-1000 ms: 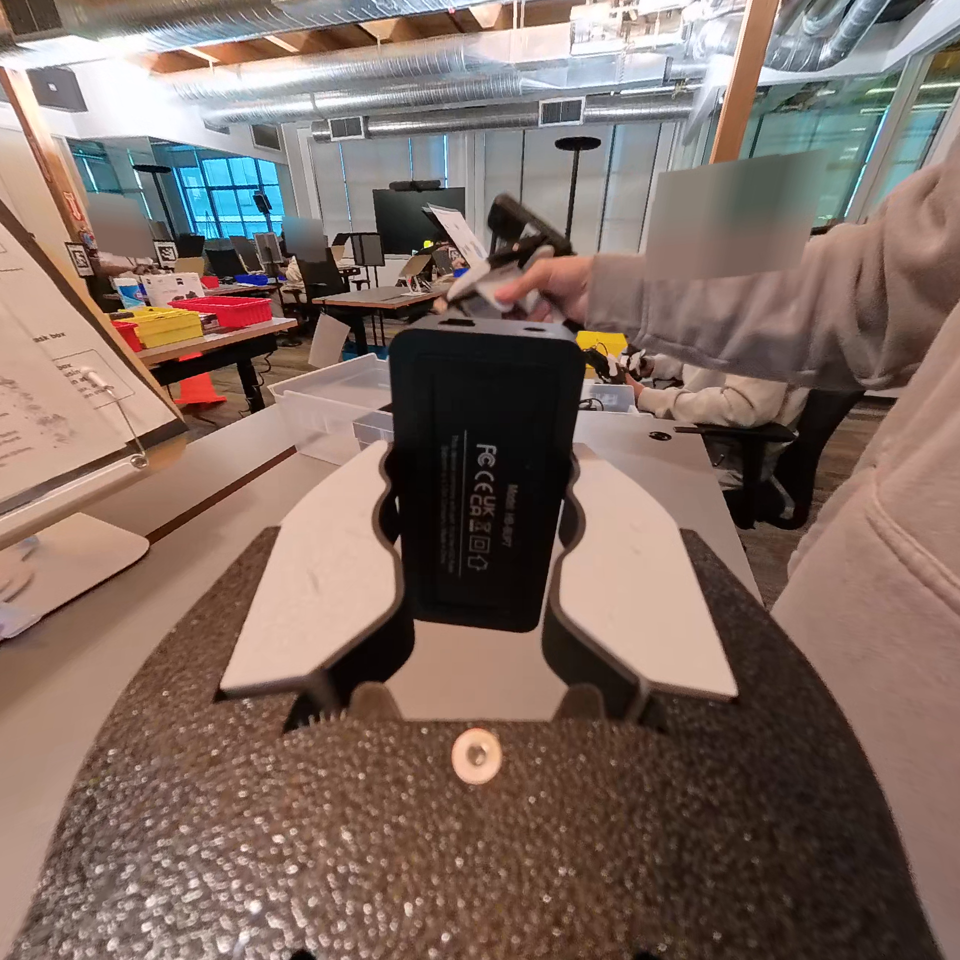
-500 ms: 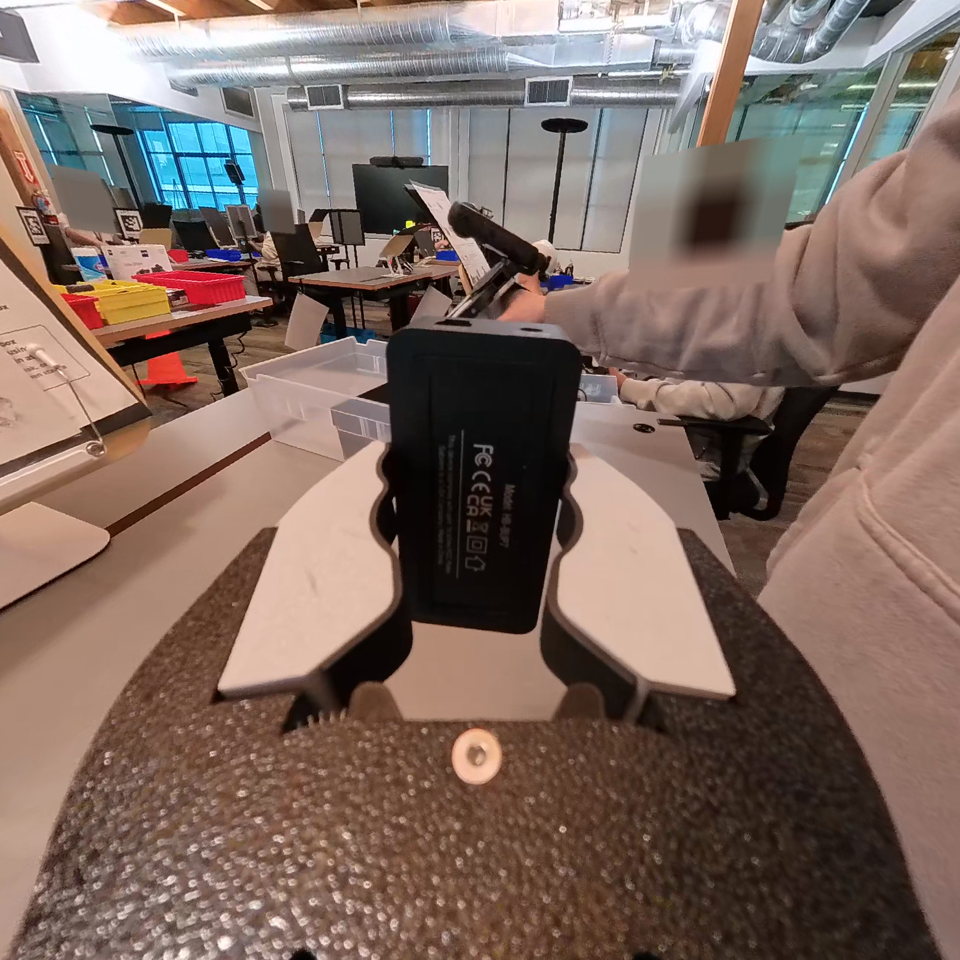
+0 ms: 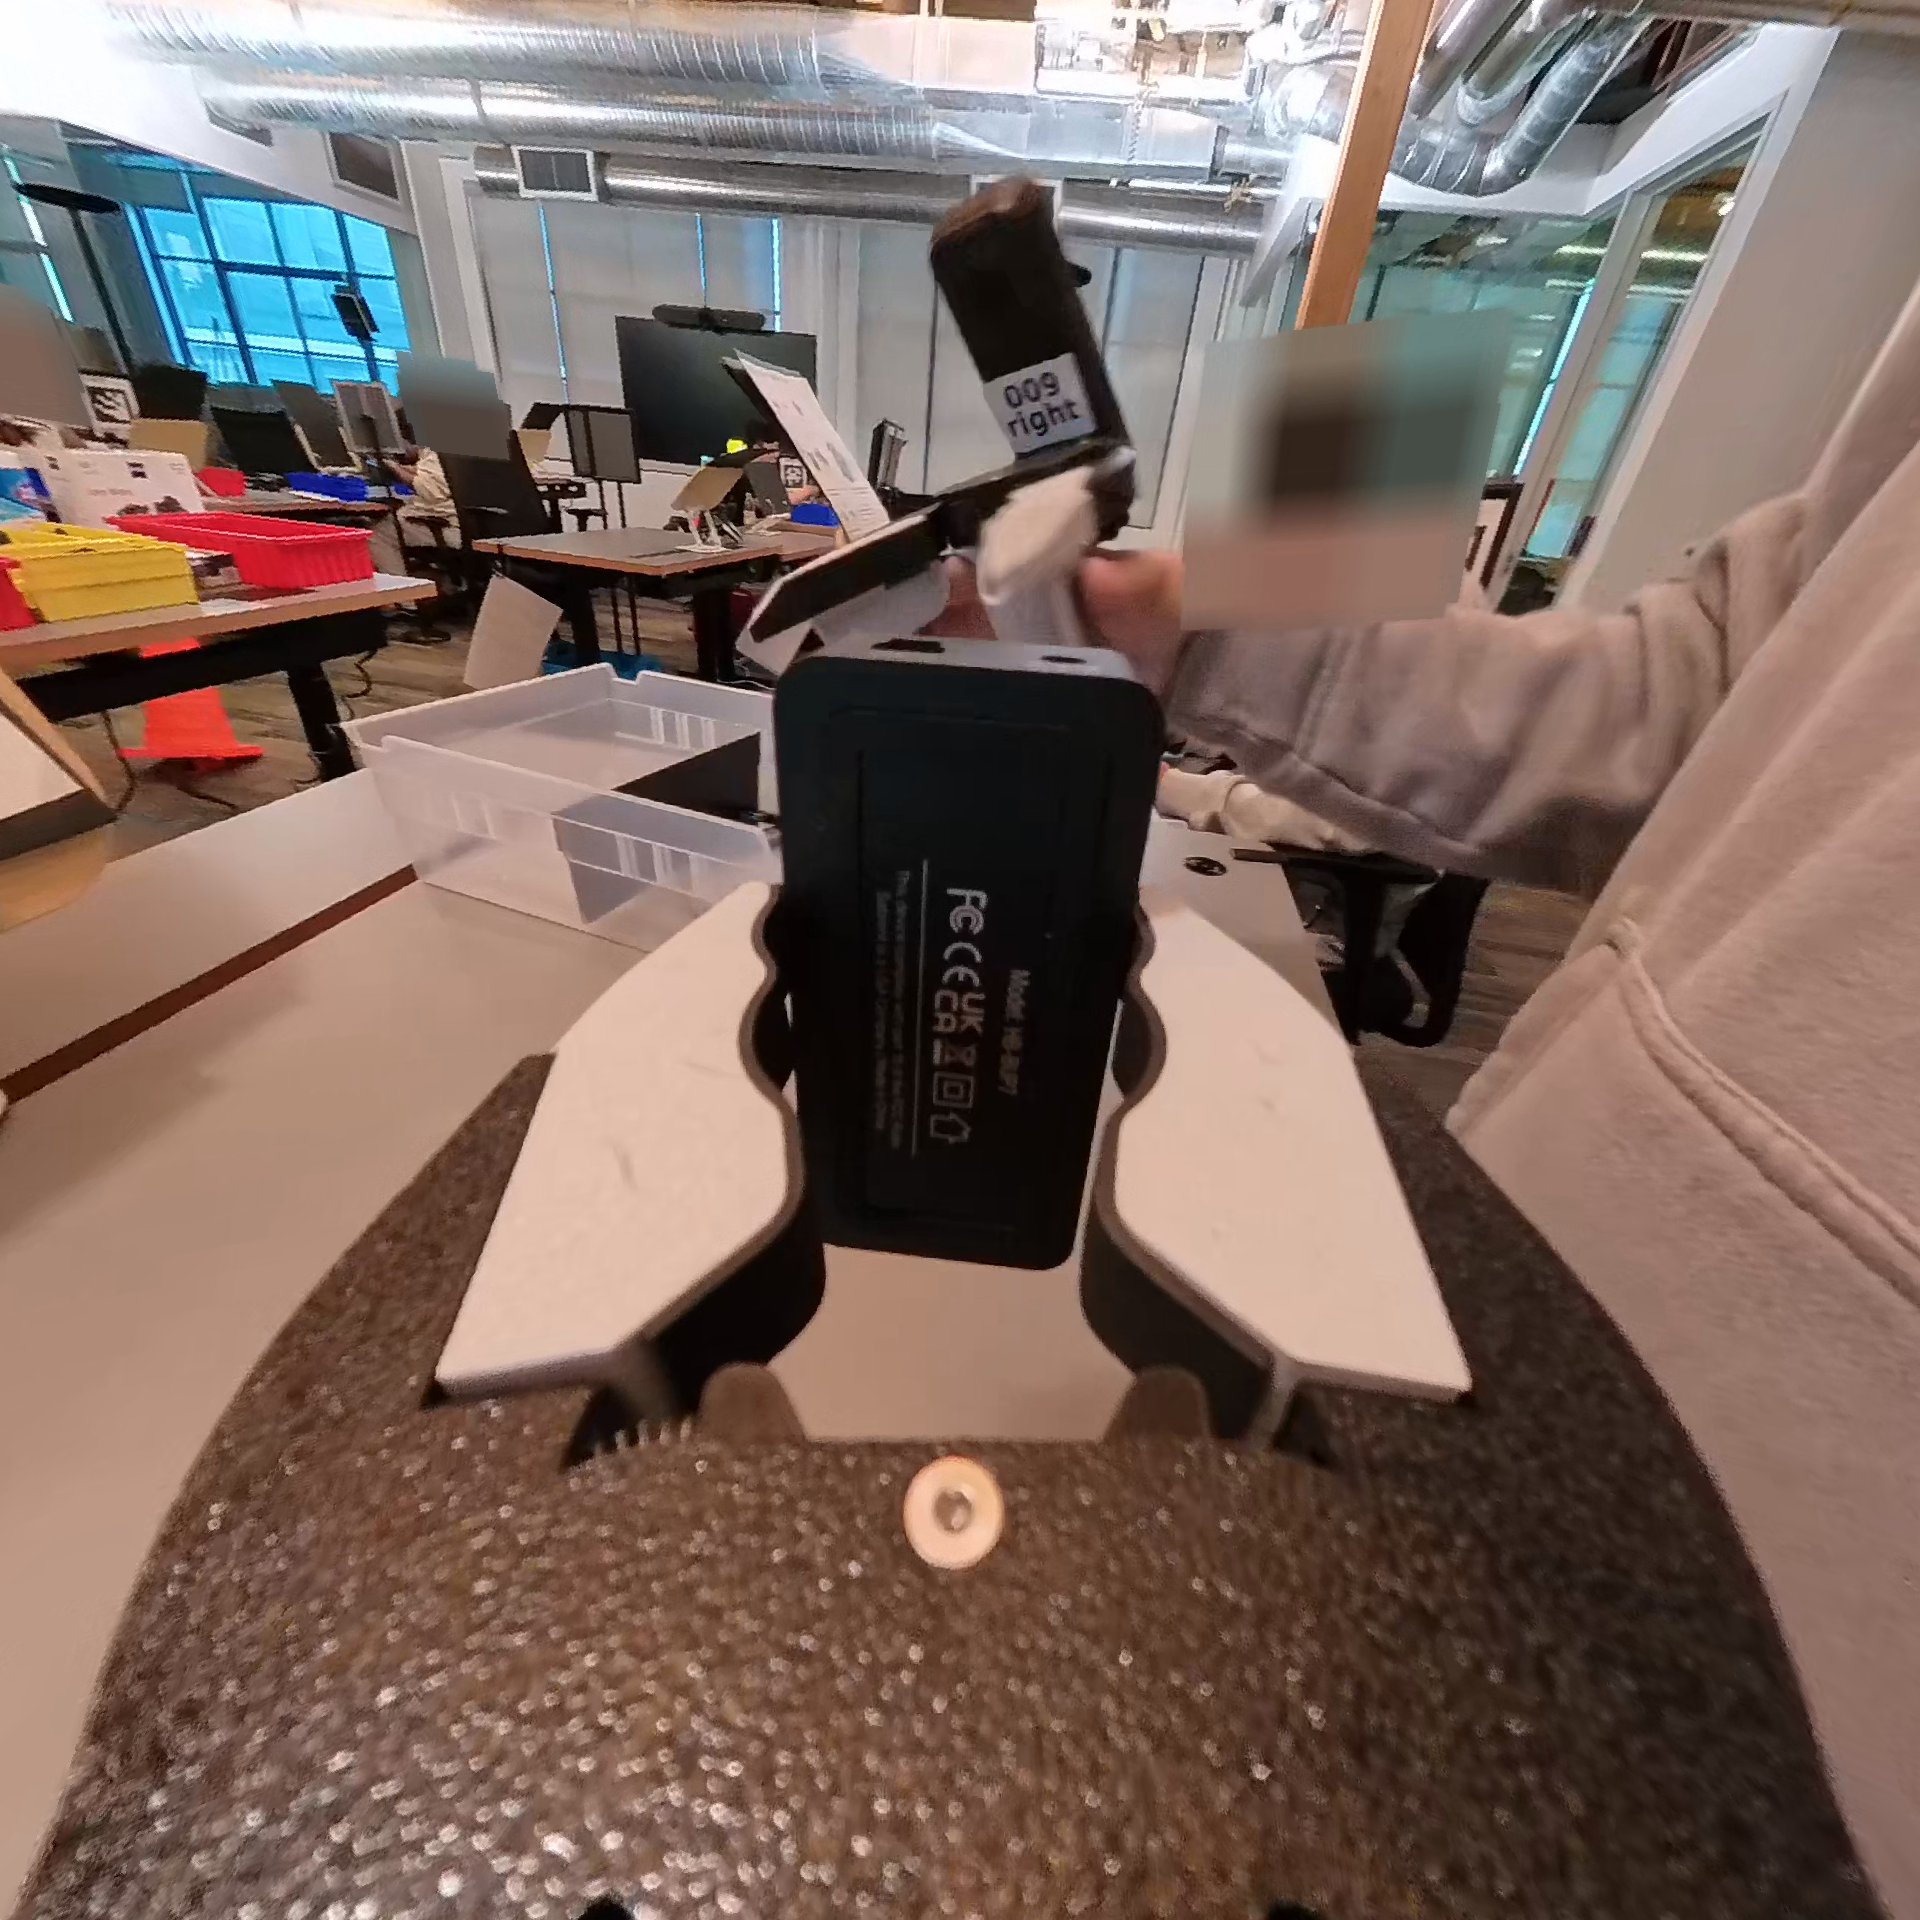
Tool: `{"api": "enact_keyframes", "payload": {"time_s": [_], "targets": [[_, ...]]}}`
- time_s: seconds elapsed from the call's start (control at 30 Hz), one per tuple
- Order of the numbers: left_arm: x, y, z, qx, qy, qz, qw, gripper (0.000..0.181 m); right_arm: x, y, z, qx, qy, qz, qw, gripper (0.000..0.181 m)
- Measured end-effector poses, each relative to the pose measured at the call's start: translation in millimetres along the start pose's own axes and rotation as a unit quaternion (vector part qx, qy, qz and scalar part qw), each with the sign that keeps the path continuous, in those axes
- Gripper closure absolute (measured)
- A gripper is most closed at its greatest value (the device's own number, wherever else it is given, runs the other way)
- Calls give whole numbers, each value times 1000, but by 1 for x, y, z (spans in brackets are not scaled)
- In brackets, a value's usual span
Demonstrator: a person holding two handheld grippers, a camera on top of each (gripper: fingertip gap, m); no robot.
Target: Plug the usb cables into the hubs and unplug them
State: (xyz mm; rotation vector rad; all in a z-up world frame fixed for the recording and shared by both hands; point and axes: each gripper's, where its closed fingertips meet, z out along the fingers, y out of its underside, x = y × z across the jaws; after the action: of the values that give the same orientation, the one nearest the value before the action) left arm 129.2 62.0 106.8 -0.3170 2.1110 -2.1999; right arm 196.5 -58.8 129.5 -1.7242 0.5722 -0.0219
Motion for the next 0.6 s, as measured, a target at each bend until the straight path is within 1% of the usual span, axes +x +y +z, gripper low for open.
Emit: {"api": "enact_keyframes", "payload": {"time_s": [0.03, 0.1, 0.17, 0.23, 0.27, 0.33, 0.37, 0.5, 0.53, 0.6], "targets": [[2, 1, 2, 0, 7, -3, 1000, 122, -29, 2, 20, -3, -26, -30, 999, 85], [6, 1, 6, 1, 22, -9, 1000, 122, -74, 3, 54, 6, -51, -86, 995, 94], [9, -2, 9, 13, 31, -13, 999, 122, -100, 8, 78, -5, -70, -112, 991, 97], [12, -4, 10, 22, 40, -10, 999, 122, -111, 10, 93, -12, -85, -109, 990, 98], [14, -5, 10, 24, 42, -6, 999, 122, -116, 9, 96, -6, -96, -112, 989, 103], [16, -4, 10, 22, 44, 1, 999, 122, -124, 8, 99, 2, -115, -113, 987, 121], [16, -3, 9, 22, 44, 2, 999, 122, -125, 9, 99, -3, -120, -114, 986, 125], [19, -3, 8, 23, 49, 6, 999, 122, -130, 14, 105, -18, -130, -112, 985, 123], [20, -1, 9, 15, 50, 9, 999, 123, -130, 14, 107, -17, -125, -118, 985, 123], [22, 3, 10, 4, 52, 14, 999, 123, -131, 20, 107, -42, -120, -150, 980, 123]]}}
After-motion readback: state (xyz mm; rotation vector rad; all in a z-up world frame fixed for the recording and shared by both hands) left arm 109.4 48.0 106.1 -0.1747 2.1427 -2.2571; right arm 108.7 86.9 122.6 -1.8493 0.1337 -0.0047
